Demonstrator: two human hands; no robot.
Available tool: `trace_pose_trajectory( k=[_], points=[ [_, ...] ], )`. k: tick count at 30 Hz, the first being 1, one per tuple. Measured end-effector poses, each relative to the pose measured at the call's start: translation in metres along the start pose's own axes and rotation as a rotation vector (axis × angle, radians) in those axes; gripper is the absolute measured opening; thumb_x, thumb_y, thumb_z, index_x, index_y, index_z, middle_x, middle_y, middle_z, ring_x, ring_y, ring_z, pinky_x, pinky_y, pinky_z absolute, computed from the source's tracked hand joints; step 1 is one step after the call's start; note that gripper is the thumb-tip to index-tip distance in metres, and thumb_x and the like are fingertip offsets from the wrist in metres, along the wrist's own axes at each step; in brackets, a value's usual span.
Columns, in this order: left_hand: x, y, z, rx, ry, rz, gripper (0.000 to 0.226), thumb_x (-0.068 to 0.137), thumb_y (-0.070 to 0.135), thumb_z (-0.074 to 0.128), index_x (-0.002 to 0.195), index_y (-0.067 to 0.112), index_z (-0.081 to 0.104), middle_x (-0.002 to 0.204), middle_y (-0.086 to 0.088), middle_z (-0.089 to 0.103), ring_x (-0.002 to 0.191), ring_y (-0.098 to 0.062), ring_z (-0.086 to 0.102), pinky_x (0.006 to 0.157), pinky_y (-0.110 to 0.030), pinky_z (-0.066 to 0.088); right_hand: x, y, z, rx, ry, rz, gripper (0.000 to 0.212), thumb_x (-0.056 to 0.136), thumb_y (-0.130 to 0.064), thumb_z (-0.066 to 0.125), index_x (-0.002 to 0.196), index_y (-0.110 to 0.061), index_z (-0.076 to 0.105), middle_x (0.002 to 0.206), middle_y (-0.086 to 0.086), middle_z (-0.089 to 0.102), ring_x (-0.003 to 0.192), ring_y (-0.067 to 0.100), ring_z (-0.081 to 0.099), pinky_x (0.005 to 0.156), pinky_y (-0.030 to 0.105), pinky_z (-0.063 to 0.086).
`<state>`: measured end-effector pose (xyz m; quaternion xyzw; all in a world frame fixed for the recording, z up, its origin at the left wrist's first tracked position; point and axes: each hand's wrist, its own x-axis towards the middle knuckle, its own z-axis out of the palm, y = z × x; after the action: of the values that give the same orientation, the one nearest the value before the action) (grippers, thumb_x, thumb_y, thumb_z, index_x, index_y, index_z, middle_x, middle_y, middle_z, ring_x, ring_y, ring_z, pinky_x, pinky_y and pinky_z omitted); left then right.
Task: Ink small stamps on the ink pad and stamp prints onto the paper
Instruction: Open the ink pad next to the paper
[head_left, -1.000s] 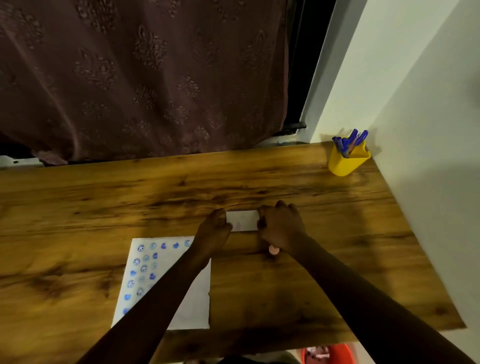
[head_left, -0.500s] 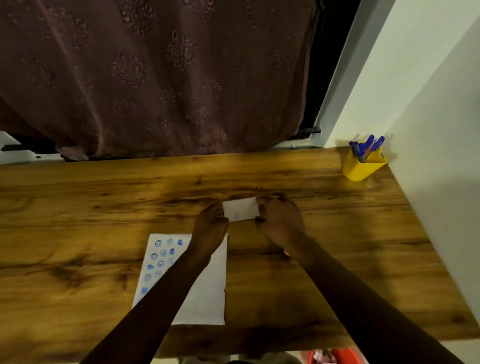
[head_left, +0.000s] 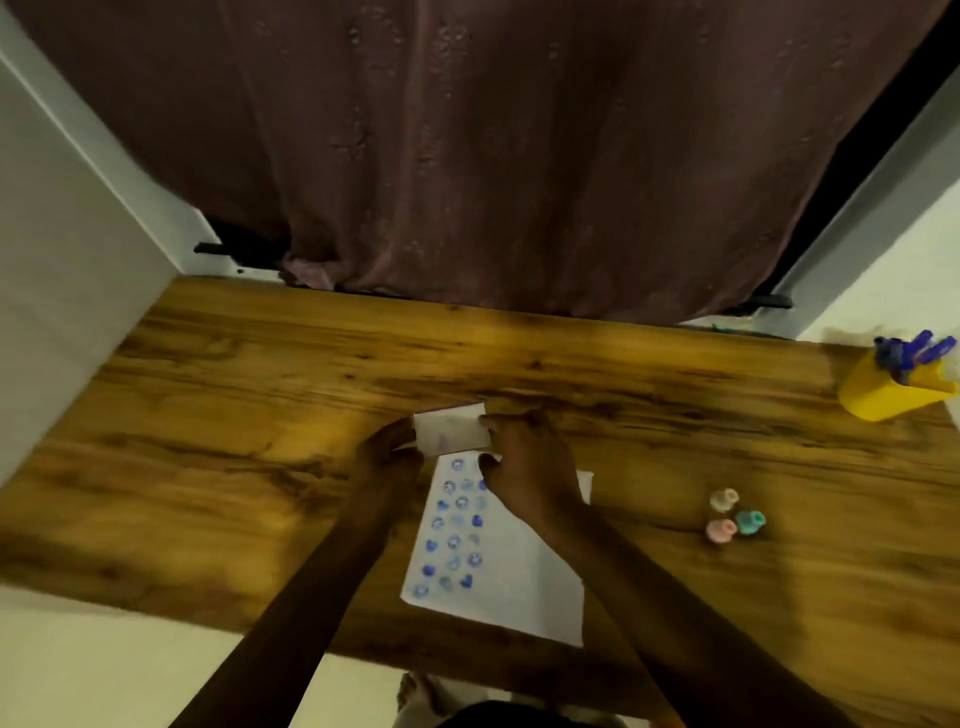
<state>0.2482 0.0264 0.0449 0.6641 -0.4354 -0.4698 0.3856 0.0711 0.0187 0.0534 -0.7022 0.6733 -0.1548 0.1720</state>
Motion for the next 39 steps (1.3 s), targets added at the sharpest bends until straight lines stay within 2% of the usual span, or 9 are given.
trace_pose_trajectory(
  k=[6, 12, 14, 16, 19, 23, 27, 30, 39],
  points=[
    [0.009, -0.04, -0.069, 0.072, 0.093, 0.02, 0.043, 0.093, -0.007, 0.057, 0.13, 0.012, 0.066, 0.126, -0.009, 0.071, 0.103, -0.012, 0.07, 0.086, -0.033, 0.058, -0.001, -0.059, 0.046, 0.063, -0.118, -0.047, 0.058, 0.086, -0.027, 0.08, 0.14, -0.026, 0.06, 0.143, 0.003, 0.061, 0.133, 0.025, 0.059, 0.108, 0.037, 0.052],
    [0.006, -0.08, -0.107, 0.152, 0.108, 0.017, 0.038, 0.095, -0.011, 0.058, 0.133, -0.004, 0.062, 0.128, -0.022, 0.069, 0.118, -0.035, 0.067, 0.103, -0.047, 0.054, -0.008, -0.09, 0.08, 0.055, -0.23, -0.016, 0.049, 0.097, -0.036, 0.066, 0.145, -0.029, 0.055, 0.148, 0.003, 0.058, 0.137, 0.024, 0.055, 0.11, 0.037, 0.048],
    [0.006, -0.09, -0.112, 0.157, 0.091, 0.054, 0.031, 0.095, -0.013, 0.06, 0.125, -0.007, 0.063, 0.119, -0.019, 0.071, 0.111, -0.035, 0.069, 0.094, -0.036, 0.058, -0.011, -0.092, 0.089, 0.031, -0.236, -0.004, 0.049, 0.1, -0.032, 0.064, 0.147, -0.029, 0.053, 0.149, 0.002, 0.058, 0.138, 0.022, 0.054, 0.112, 0.035, 0.047],
    [0.006, -0.094, -0.115, 0.143, 0.058, 0.083, 0.029, 0.094, -0.007, 0.062, 0.12, 0.005, 0.064, 0.106, 0.002, 0.072, 0.1, -0.018, 0.071, 0.078, -0.014, 0.057, -0.014, -0.093, 0.095, 0.025, -0.244, 0.012, 0.049, 0.101, -0.029, 0.063, 0.149, -0.029, 0.052, 0.151, 0.003, 0.056, 0.14, 0.022, 0.052, 0.114, 0.035, 0.045],
    [0.004, -0.098, -0.116, 0.178, 0.009, 0.092, 0.034, 0.094, -0.005, 0.065, 0.125, 0.01, 0.065, 0.106, 0.01, 0.07, 0.098, -0.01, 0.068, 0.073, -0.006, 0.054, -0.018, -0.092, 0.1, 0.027, -0.263, 0.018, 0.051, 0.101, -0.025, 0.063, 0.15, -0.03, 0.05, 0.151, 0.003, 0.055, 0.141, 0.022, 0.051, 0.114, 0.035, 0.045],
    [-0.001, -0.099, -0.113, 0.268, -0.022, 0.087, 0.039, 0.093, -0.001, 0.067, 0.131, 0.004, 0.062, 0.119, -0.008, 0.07, 0.111, -0.022, 0.068, 0.086, -0.021, 0.056, -0.023, -0.088, 0.107, 0.016, -0.263, 0.028, 0.055, 0.099, -0.02, 0.064, 0.151, -0.03, 0.049, 0.152, 0.003, 0.054, 0.141, 0.022, 0.05, 0.114, 0.035, 0.045],
    [-0.004, -0.096, -0.11, 0.369, 0.009, 0.111, 0.038, 0.091, -0.002, 0.069, 0.128, 0.003, 0.063, 0.119, -0.01, 0.07, 0.109, -0.023, 0.066, 0.082, -0.017, 0.049, -0.026, -0.086, 0.113, 0.011, -0.245, 0.035, 0.055, 0.098, -0.019, 0.065, 0.15, -0.03, 0.05, 0.151, 0.002, 0.056, 0.141, 0.023, 0.051, 0.116, 0.038, 0.043],
    [-0.004, -0.096, -0.111, 0.456, -0.014, 0.131, 0.038, 0.089, -0.001, 0.069, 0.127, 0.001, 0.063, 0.125, -0.019, 0.07, 0.115, -0.034, 0.068, 0.091, -0.031, 0.054, -0.026, -0.084, 0.116, 0.004, -0.237, 0.023, 0.055, 0.097, -0.02, 0.067, 0.149, -0.03, 0.051, 0.15, 0.002, 0.057, 0.14, 0.023, 0.052, 0.116, 0.039, 0.044],
    [0.016, -0.11, -0.128, 0.885, -0.163, 0.398, 0.059, 0.086, 0.022, 0.078, 0.142, 0.016, 0.058, 0.155, -0.011, 0.05, 0.143, -0.035, 0.045, 0.112, -0.045, 0.045, -0.024, -0.075, 0.115, 0.102, -0.221, 0.004, 0.05, 0.097, -0.02, 0.067, 0.146, -0.028, 0.055, 0.145, -0.001, 0.062, 0.136, 0.022, 0.057, 0.114, 0.041, 0.048]
  ],
)
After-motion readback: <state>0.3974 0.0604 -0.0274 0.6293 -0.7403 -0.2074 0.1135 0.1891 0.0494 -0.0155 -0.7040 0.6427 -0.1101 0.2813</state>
